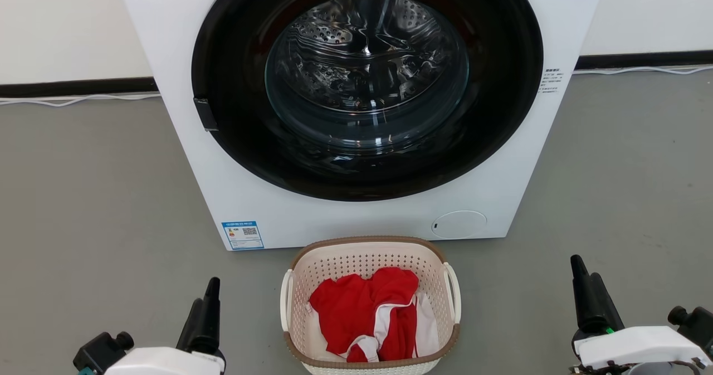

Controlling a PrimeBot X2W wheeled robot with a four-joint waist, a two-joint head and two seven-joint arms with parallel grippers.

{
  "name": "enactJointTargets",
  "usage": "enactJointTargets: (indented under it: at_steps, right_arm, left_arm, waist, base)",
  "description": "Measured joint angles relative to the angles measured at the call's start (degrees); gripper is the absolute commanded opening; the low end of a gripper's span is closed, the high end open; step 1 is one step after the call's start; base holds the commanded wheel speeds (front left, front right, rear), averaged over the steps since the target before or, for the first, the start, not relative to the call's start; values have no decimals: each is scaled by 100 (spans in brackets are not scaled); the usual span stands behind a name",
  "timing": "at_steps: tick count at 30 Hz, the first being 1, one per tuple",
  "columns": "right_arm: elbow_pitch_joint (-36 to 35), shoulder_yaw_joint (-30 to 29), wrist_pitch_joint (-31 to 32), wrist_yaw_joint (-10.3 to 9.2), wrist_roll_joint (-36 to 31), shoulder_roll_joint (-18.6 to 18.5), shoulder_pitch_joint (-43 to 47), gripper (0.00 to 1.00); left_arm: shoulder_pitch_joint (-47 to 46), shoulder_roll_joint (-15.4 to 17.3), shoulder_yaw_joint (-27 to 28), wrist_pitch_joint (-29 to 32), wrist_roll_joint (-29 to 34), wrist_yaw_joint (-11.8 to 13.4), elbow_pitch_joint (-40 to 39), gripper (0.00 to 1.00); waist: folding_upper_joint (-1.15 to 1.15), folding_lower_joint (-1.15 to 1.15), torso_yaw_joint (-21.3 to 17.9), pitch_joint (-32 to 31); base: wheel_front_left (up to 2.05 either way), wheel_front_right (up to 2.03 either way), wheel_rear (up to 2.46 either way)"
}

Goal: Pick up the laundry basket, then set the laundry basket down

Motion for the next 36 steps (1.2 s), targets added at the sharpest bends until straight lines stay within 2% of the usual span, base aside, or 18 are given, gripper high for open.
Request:
enactJointTargets:
  at_steps: [21, 36]
  right_arm:
    - [4, 141, -316, 1, -1802, -146, -2, 100]
    - [23, 190, -586, 2, -2852, -179, -3, 100]
  left_arm:
    - [90, 11, -124, -322, 1684, 71, -92, 100]
    - [169, 20, -158, -563, 2765, 75, -137, 100]
  waist:
    - [0, 0, -79, -20]
    - [0, -1, -115, -13]
  base:
    - [0, 0, 0]
    - [0, 0, 0]
